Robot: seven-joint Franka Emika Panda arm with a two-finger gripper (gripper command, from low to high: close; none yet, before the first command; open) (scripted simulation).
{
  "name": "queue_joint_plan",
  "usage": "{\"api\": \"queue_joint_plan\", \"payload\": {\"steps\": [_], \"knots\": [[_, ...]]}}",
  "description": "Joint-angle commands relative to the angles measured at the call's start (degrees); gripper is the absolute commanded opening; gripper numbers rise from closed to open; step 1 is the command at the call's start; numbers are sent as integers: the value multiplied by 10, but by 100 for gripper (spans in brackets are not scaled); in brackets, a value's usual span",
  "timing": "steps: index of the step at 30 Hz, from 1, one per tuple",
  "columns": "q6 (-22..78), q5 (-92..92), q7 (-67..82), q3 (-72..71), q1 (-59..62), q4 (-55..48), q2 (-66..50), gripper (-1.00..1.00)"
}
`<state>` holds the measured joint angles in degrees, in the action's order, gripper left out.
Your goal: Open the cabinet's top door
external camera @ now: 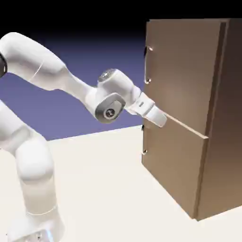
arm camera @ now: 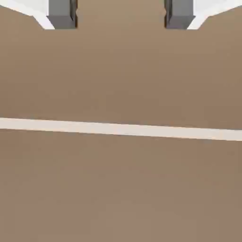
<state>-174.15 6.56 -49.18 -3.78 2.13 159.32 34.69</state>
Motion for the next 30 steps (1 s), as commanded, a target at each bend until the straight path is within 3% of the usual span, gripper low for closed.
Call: {"api": "queue_joint_plan", "payload": {"steps": [1, 30], "knots": [[-1, 24, -25, -14, 10, -6, 8, 0], [-15, 730, -748, -420, 314, -187, 226, 0]]}}
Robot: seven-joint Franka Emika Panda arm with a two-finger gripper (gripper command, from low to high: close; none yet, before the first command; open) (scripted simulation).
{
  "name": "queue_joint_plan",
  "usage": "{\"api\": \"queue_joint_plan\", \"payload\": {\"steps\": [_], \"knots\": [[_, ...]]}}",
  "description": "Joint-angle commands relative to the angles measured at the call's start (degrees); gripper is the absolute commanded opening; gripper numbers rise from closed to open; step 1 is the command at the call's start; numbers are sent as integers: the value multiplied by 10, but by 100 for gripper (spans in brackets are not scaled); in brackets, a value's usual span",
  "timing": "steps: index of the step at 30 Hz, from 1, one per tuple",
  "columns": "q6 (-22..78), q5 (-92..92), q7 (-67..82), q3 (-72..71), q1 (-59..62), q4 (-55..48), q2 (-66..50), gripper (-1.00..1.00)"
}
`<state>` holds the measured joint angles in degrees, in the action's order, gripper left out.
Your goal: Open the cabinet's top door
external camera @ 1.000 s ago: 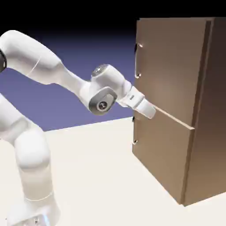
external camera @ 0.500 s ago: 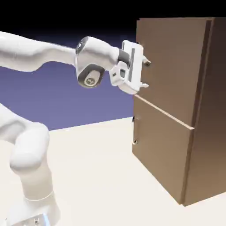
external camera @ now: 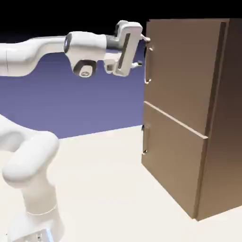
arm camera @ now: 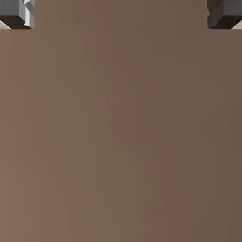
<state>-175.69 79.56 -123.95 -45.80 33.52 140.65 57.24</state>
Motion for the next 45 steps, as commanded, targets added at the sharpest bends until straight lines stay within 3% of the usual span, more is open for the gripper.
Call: {"api": "queue_joint_plan", "payload": {"steps": [1, 17, 24, 25, 26, 45], "knots": [[-1, 24, -25, -14, 10, -6, 8, 0], [-9, 411, -421, -236, 177, -105, 127, 0], [37, 443, -421, -260, 282, -168, 144, 0], [37, 443, -421, -260, 282, -168, 144, -100], [37, 443, -421, -260, 282, -168, 144, -100], [479, 465, -389, -37, 103, 188, 417, -100]]}}
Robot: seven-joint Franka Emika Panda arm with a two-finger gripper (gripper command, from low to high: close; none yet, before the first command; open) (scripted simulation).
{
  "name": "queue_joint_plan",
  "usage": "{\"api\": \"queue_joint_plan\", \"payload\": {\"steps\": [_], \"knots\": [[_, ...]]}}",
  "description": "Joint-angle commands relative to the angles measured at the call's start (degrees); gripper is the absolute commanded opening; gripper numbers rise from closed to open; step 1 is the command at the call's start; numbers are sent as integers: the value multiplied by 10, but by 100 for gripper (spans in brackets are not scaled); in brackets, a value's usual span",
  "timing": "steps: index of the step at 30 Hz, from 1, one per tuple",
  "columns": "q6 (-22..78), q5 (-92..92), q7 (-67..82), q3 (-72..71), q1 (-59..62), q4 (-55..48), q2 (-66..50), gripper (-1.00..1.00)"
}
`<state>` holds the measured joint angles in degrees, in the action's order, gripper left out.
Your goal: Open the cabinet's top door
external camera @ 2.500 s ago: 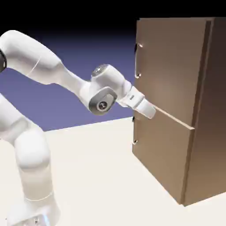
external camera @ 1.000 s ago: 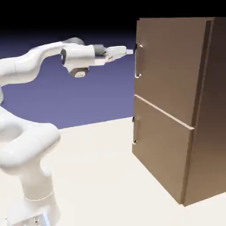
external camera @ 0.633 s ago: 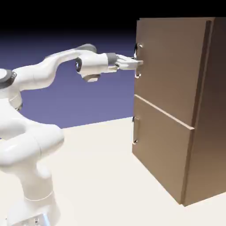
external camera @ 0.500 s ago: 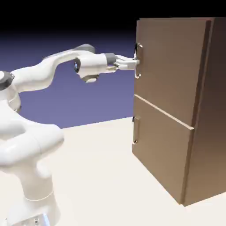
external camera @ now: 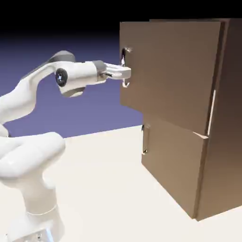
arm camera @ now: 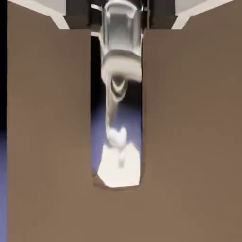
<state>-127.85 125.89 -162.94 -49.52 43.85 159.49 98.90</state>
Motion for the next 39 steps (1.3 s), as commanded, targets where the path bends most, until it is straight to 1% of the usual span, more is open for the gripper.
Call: {"api": "queue_joint_plan", "payload": {"steps": [1, 5, 10, 16, 22, 30, 39], "knots": [[20, -9, 13, 21, -14, 19, 2, -100], [87, -62, 50, 104, -52, 74, 10, -100], [152, -138, 84, 208, -74, 114, 11, -100], [291, -213, 107, 327, -9, 140, 18, -100], [436, -219, 112, 376, 109, 146, 20, -100], [544, -384, 221, 537, 114, 110, -128, -100], [639, -545, 333, 671, 67, 20, -315, -100]]}}
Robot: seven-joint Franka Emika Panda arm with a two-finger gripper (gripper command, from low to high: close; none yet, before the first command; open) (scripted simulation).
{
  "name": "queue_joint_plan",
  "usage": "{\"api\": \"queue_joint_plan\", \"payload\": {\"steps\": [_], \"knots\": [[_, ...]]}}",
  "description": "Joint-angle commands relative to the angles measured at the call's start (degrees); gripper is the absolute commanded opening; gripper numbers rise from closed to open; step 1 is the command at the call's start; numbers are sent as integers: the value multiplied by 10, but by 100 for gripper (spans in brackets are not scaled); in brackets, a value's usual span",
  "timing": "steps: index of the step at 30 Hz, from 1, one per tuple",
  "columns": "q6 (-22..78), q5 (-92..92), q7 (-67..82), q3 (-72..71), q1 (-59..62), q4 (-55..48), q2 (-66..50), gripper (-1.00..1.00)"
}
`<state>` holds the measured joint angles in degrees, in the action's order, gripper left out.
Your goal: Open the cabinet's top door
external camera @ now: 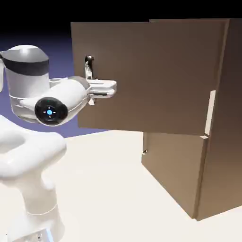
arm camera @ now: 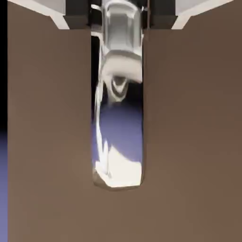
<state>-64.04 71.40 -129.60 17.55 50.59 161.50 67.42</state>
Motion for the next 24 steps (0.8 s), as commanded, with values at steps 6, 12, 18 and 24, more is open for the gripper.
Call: {"api": "queue_joint_plan", "payload": {"steps": [6, 12, 18, 24], "knots": [[63, -89, 67, 79, -60, -85, -125, -100], [138, -161, 130, 160, -139, -189, -249, -100], [228, -214, 200, 243, -225, -307, -374, -100], [316, -250, 277, 316, -293, -413, -485, -100]]}}
